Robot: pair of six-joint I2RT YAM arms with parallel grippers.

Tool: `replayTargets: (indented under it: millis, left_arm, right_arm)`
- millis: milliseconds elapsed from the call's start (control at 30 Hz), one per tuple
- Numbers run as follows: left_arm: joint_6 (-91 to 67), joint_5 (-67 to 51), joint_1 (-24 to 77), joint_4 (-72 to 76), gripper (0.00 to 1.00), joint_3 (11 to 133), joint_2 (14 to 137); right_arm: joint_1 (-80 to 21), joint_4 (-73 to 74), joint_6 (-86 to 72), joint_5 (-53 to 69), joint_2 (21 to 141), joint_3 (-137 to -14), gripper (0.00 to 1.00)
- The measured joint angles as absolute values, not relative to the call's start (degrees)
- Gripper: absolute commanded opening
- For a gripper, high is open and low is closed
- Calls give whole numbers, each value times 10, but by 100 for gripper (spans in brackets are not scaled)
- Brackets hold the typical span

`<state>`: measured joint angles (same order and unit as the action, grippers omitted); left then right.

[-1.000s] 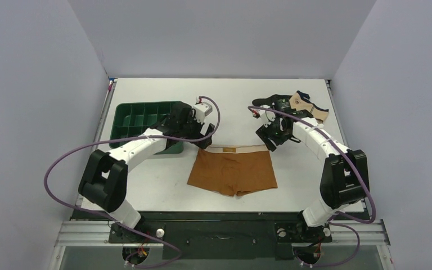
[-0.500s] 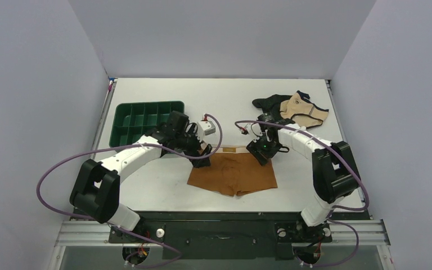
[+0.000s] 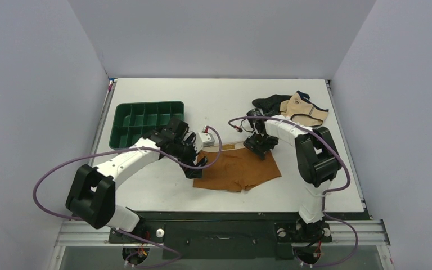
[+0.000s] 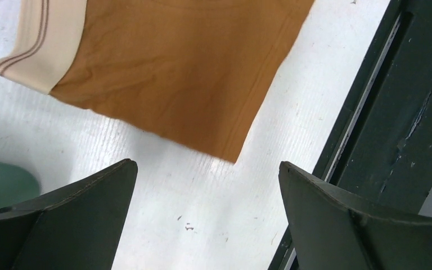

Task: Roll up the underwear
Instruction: Fold the underwear at the center of the board.

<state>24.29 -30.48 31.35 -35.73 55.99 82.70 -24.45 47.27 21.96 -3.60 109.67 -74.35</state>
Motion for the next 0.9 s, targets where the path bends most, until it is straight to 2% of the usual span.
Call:
replayTargets:
  millis: [300, 467, 567, 667, 900]
  left_arm:
    - [259, -259, 312, -374, 97, 547, 735]
    - [256, -244, 306, -372, 97, 535, 708]
    - [246, -242, 301, -366, 97, 526, 697]
    - [232, -247, 284, -354, 97, 518, 694]
    - [199, -316, 173, -335, 97, 516, 690]
  right_arm:
    - [-249, 492, 254, -137, 1234, -947, 58]
    - [-255, 481, 258, -149, 1271, -1038, 58]
    - [-259, 471, 250, -116, 1253, -1043, 59]
    - [-260, 459, 236, -43, 1203, -997, 59]
    - [-287, 453, 199, 101, 1089, -918, 58]
